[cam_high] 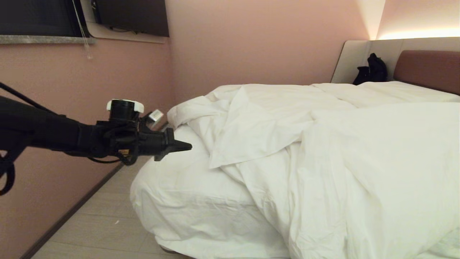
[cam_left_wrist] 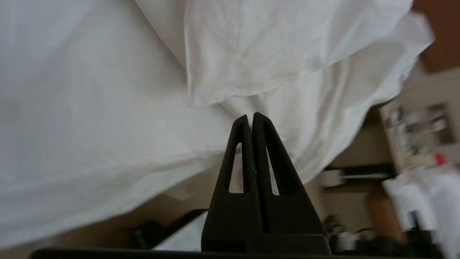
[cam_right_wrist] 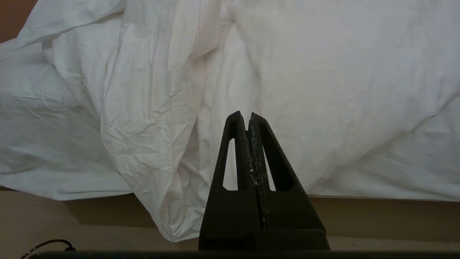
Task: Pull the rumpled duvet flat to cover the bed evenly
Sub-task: Hold the folded corner of the quilt
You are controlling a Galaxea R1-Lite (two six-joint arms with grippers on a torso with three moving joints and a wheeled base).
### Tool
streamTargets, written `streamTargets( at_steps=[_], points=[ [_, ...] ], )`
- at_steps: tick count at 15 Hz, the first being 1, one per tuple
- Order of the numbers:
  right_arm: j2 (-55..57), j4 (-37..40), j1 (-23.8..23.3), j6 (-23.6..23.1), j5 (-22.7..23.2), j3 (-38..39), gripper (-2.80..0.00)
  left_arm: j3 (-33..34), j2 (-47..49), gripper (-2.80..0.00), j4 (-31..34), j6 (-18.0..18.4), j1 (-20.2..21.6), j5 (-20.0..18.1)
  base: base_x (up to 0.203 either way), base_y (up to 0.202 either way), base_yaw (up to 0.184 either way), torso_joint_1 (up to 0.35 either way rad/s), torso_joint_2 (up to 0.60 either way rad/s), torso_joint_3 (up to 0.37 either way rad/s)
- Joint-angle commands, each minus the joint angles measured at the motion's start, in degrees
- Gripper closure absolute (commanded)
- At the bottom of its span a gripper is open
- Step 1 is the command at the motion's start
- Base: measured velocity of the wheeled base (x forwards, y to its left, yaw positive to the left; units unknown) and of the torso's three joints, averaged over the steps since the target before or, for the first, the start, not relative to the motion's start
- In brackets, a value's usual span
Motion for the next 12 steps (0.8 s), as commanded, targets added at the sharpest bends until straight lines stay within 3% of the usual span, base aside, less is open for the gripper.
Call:
streamTargets(
  at_steps=[1, 3, 7, 12],
  points=[
    [0.0, 0.0, 0.0, 0.0, 0.1, 0.0, 0.00, -1.6, 3.9, 0.00, 0.0, 5.4, -0.9, -0.2, 0.000, 0.000, 0.000, 0.000, 0.00, 0.000],
    [0.0, 0.0, 0.0, 0.0, 0.1, 0.0, 0.00, -3.8, 5.7, 0.00, 1.4, 13.6, -1.1, 0.3, 0.000, 0.000, 0.000, 0.000, 0.00, 0.000],
    [0.0, 0.0, 0.0, 0.0, 0.1, 0.0, 0.00, -9.0, 10.6, 0.00, 4.2, 30.2, -1.8, 6.3, 0.000, 0.000, 0.000, 0.000, 0.00, 0.000],
    [0.0, 0.0, 0.0, 0.0, 0.0, 0.0, 0.00, -13.6, 11.5, 0.00, 4.9, 32.0, -3.8, 6.9, 0.000, 0.000, 0.000, 0.000, 0.00, 0.000]
  ],
)
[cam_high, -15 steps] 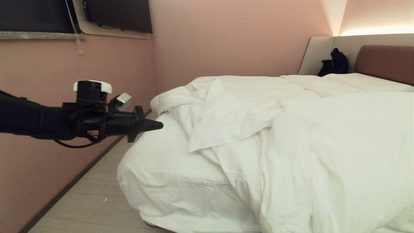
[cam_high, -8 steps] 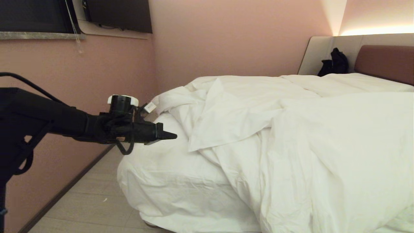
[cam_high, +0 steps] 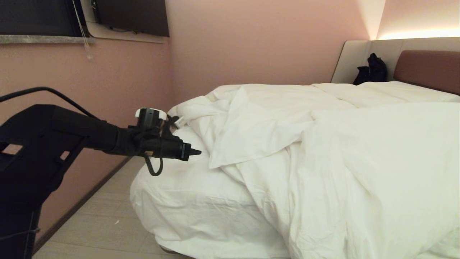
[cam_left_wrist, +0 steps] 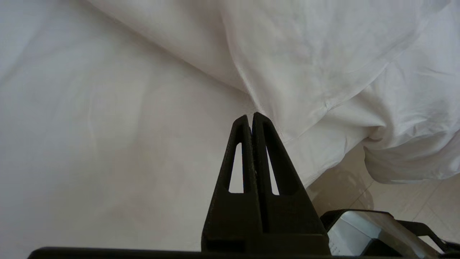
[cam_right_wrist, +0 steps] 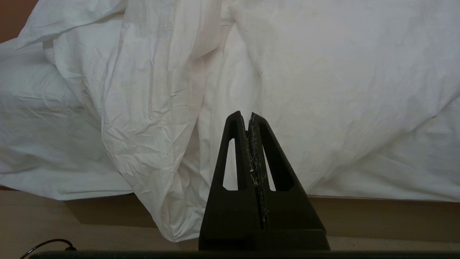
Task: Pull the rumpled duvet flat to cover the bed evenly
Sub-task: Hold the folded corner of the quilt
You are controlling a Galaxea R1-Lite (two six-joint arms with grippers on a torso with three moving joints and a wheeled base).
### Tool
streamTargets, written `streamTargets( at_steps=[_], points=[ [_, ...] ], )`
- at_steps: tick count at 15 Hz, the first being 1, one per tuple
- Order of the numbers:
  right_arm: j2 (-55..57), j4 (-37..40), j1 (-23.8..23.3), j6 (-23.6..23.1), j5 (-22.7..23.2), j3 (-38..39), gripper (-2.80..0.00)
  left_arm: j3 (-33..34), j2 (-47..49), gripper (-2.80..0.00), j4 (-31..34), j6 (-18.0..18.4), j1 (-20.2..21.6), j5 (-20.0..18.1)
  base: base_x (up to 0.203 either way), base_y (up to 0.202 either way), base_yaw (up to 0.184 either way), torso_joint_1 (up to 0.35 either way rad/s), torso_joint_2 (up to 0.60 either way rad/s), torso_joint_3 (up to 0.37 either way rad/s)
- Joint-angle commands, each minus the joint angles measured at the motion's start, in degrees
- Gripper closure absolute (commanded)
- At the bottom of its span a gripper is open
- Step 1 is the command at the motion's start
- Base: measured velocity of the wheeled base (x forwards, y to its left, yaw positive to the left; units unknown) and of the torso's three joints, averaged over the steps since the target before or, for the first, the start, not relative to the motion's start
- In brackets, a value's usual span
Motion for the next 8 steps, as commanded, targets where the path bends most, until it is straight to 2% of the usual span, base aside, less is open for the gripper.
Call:
streamTargets(
  at_steps=[1, 2, 6, 7, 8],
  points=[
    [0.0, 0.0, 0.0, 0.0, 0.0, 0.0, 0.00, -1.6, 0.2, 0.00, 0.4, 1.5, -1.4, -0.1, 0.000, 0.000, 0.000, 0.000, 0.00, 0.000],
    [0.0, 0.0, 0.0, 0.0, 0.0, 0.0, 0.00, -2.1, 0.4, 0.00, 0.9, 3.1, -2.3, 0.3, 0.000, 0.000, 0.000, 0.000, 0.00, 0.000],
    [0.0, 0.0, 0.0, 0.0, 0.1, 0.0, 0.00, -2.6, 0.9, 0.00, 1.0, 5.2, -4.2, 3.4, 0.000, 0.000, 0.000, 0.000, 0.00, 0.000],
    [0.0, 0.0, 0.0, 0.0, 0.0, 0.0, 0.00, -3.7, 1.7, -1.20, 1.0, 5.9, -5.5, 5.0, 0.000, 0.000, 0.000, 0.000, 0.00, 0.000],
    [0.0, 0.0, 0.0, 0.0, 0.0, 0.0, 0.00, -3.8, 1.7, -2.80, 1.0, 6.0, -5.6, 5.2, 0.000, 0.000, 0.000, 0.000, 0.00, 0.000]
  ],
)
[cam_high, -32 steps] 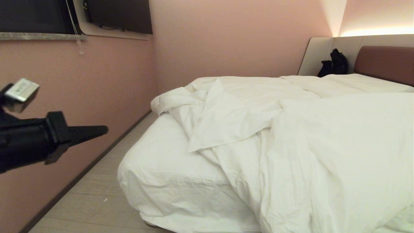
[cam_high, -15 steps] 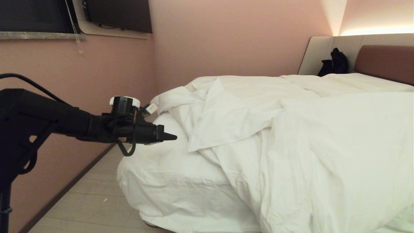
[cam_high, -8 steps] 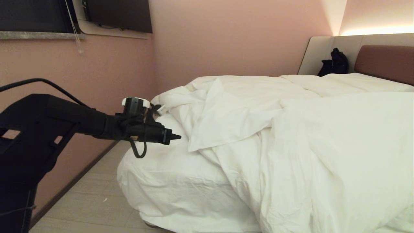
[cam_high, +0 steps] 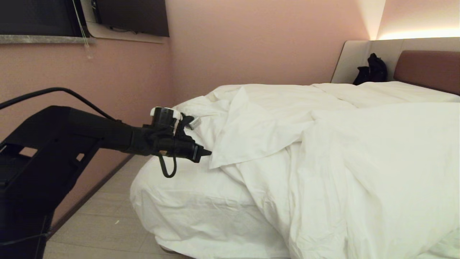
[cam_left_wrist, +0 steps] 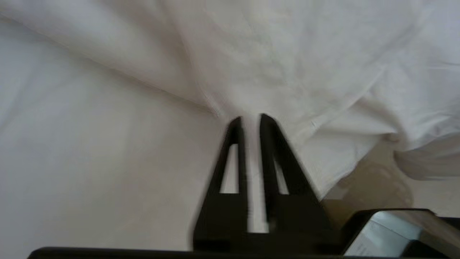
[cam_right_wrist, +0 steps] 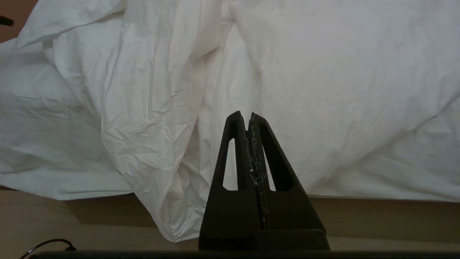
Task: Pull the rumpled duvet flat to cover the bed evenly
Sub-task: Hold the folded corner of the quilt
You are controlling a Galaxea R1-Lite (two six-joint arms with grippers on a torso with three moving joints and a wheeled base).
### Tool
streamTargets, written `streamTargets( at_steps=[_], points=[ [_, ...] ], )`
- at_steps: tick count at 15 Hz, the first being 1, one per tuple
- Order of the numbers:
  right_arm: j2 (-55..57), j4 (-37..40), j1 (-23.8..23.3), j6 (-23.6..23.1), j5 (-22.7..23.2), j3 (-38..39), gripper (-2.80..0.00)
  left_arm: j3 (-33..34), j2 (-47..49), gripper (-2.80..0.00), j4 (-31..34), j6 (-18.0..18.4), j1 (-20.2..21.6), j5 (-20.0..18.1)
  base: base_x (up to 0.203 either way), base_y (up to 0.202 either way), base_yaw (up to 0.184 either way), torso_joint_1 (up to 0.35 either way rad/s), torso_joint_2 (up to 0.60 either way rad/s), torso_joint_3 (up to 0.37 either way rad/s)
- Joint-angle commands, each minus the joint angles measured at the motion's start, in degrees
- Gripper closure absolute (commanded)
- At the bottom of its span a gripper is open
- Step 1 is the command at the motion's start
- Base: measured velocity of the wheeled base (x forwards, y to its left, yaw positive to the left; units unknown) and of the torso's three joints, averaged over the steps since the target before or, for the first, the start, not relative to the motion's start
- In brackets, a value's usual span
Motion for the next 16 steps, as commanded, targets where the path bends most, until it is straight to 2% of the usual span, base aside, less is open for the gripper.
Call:
streamTargets(
  at_steps=[1, 4, 6, 8, 10, 14, 16],
  points=[
    [0.0, 0.0, 0.0, 0.0, 0.0, 0.0, 0.00, -0.9, 0.6, -2.80, -0.1, 0.4, -0.9, 0.7, 0.000, 0.000, 0.000, 0.000, 0.00, 0.000],
    [0.0, 0.0, 0.0, 0.0, 0.0, 0.0, 0.00, -3.5, 3.5, -2.80, -0.3, 6.0, -2.3, 2.9, 0.000, 0.000, 0.000, 0.000, 0.00, 0.000],
    [0.0, 0.0, 0.0, 0.0, 0.0, 0.0, 0.00, -4.1, 4.0, -2.80, -0.5, 6.1, -2.5, 2.9, 0.000, 0.000, 0.000, 0.000, 0.00, 0.000],
    [0.0, 0.0, 0.0, 0.0, 0.0, 0.0, 0.00, -8.2, 7.6, -2.80, -0.9, 6.3, -2.7, 2.9, 0.000, 0.000, 0.000, 0.000, 0.00, 0.000],
    [0.0, 0.0, 0.0, 0.0, 0.0, 0.0, 0.00, -9.7, 8.4, -2.80, -1.0, 6.3, -2.9, 2.8, 0.000, 0.000, 0.000, 0.000, 0.00, 0.000],
    [0.0, 0.0, 0.0, 0.0, 0.0, 0.0, 0.00, -7.8, 6.6, -2.80, -2.0, 7.5, -3.6, 2.8, 0.000, 0.000, 0.000, 0.000, 0.00, 0.000],
    [0.0, 0.0, 0.0, 0.0, 0.0, 0.0, 0.00, -5.2, 5.8, -2.80, -7.6, 7.9, -4.1, 3.4, 0.000, 0.000, 0.000, 0.000, 0.00, 0.000]
  ],
)
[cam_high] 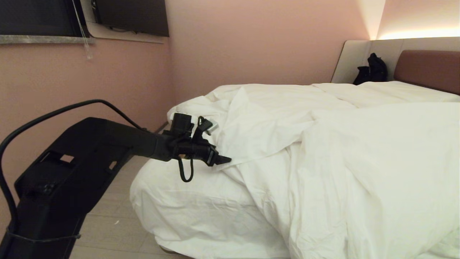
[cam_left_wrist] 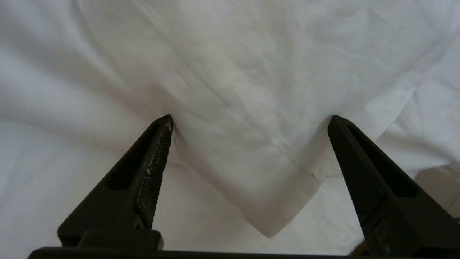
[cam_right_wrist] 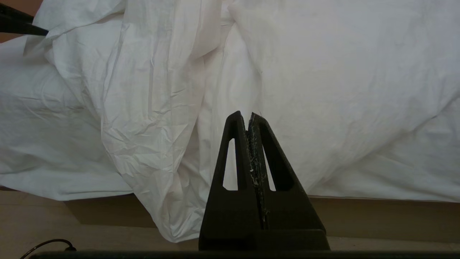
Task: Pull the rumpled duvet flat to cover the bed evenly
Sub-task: Hold the folded corner of the quilt
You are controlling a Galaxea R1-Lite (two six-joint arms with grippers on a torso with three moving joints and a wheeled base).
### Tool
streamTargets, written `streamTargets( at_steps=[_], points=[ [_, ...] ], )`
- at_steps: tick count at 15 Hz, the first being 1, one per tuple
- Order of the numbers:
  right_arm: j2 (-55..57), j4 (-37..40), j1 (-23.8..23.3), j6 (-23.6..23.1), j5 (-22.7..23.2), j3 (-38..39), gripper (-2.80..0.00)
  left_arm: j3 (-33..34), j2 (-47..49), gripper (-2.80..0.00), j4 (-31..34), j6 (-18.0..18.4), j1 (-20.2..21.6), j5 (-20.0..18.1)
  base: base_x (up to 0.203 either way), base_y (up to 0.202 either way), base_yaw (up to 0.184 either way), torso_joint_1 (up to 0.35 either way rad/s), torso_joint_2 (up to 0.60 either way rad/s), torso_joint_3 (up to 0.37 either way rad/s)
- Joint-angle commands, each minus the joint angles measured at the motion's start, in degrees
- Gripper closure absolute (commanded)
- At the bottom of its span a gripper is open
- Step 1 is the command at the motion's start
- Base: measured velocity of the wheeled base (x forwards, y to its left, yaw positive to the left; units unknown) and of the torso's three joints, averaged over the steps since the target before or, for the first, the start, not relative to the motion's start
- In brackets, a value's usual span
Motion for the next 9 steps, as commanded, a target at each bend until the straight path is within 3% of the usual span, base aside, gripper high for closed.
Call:
streamTargets(
  at_steps=[1, 9],
  points=[
    [0.0, 0.0, 0.0, 0.0, 0.0, 0.0, 0.00, 1.3, -1.0, -2.80, -3.7, 0.2, -0.6, 0.9, 0.000, 0.000, 0.000, 0.000, 0.00, 0.000],
    [0.0, 0.0, 0.0, 0.0, 0.0, 0.0, 0.00, -2.6, 1.0, -2.80, -5.4, 0.8, -1.0, 3.1, 0.000, 0.000, 0.000, 0.000, 0.00, 0.000]
  ],
)
